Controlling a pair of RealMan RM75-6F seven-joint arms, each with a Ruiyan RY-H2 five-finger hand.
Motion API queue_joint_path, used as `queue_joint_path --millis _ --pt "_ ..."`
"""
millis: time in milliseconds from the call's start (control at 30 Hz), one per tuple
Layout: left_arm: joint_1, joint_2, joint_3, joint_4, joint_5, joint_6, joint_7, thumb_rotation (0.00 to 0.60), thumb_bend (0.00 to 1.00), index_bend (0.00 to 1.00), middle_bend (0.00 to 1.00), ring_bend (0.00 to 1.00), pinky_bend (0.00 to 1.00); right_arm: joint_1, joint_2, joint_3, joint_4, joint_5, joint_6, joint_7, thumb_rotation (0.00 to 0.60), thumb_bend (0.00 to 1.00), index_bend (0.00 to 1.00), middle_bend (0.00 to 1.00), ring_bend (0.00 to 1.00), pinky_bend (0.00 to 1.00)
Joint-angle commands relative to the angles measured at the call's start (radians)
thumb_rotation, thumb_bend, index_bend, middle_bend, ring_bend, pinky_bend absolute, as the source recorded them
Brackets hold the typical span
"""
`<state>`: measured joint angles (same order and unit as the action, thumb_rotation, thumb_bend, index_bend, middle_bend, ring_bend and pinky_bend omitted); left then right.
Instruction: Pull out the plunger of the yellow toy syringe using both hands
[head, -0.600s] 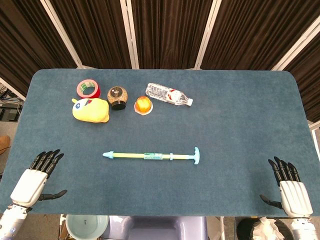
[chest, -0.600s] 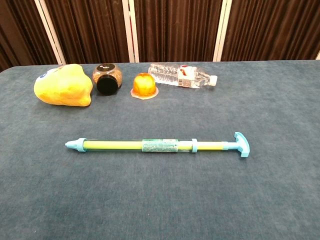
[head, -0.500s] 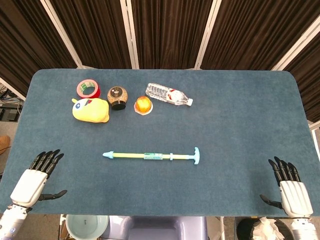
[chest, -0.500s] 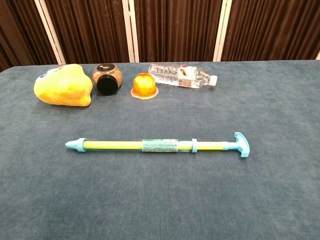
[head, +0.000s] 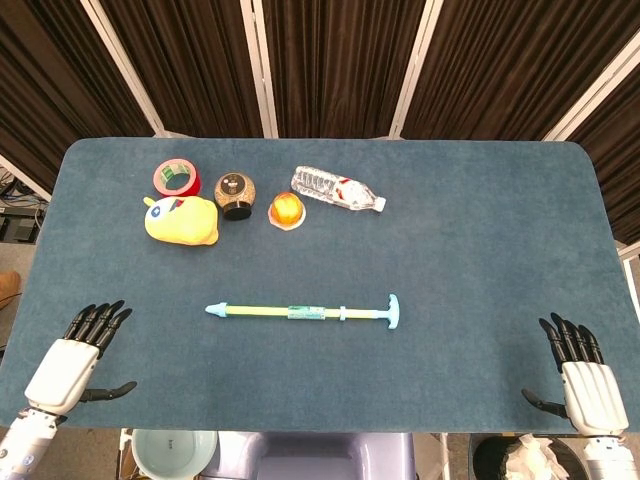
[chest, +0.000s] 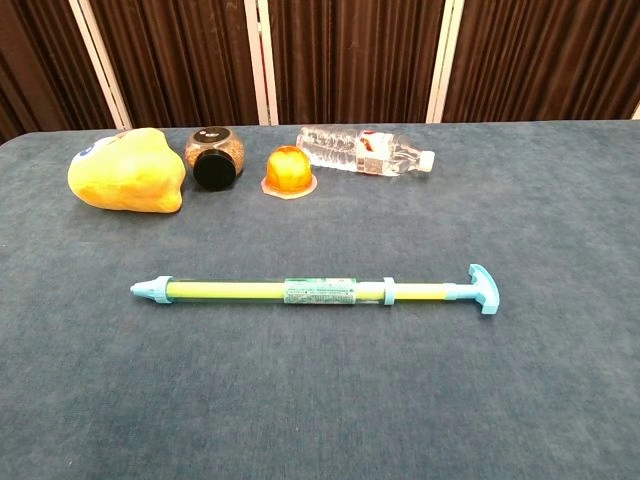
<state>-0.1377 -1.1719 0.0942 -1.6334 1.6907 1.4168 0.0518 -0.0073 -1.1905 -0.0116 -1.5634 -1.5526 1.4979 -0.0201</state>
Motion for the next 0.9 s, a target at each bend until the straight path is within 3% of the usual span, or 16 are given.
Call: queue_joint_path --millis 33,233,533,700,900 --pt "-0.003 0.002 -0.001 -0.004 -0.004 -0.006 0.006 0.600 0.03 0.00 0.00 0.00 0.00 -0.001 0.000 0.001 -0.001 0.002 0.001 0.001 0.600 0.15 0.03 0.00 0.00 0.00" --pt "-0.022 0.003 -0.020 -0.032 -0.039 -0.041 0.024 0.600 0.06 0.04 0.00 0.00 0.03 0.000 0.004 0.001 -0.003 0.006 -0.004 0.004 0.600 0.14 0.03 0.00 0.00 0.00" --pt "-0.122 -0.048 -0.125 -0.107 -0.156 -0.165 0.185 0.600 0.09 0.19 0.00 0.00 0.03 0.003 0.000 -0.002 -0.008 0.004 -0.013 0.000 0.600 0.15 0.04 0.00 0.00 0.00" --pt "-0.191 -0.118 -0.181 -0.117 -0.248 -0.249 0.308 0.600 0.13 0.28 0.02 0.00 0.03 0.006 0.001 -0.002 -0.008 0.010 -0.022 0.003 0.600 0.15 0.04 0.00 0.00 0.00" --pt "-0.268 -0.234 -0.234 -0.074 -0.375 -0.324 0.457 0.600 0.15 0.32 0.02 0.00 0.03 0.006 0.004 -0.001 -0.012 0.014 -0.025 0.009 0.600 0.15 0.04 0.00 0.00 0.00"
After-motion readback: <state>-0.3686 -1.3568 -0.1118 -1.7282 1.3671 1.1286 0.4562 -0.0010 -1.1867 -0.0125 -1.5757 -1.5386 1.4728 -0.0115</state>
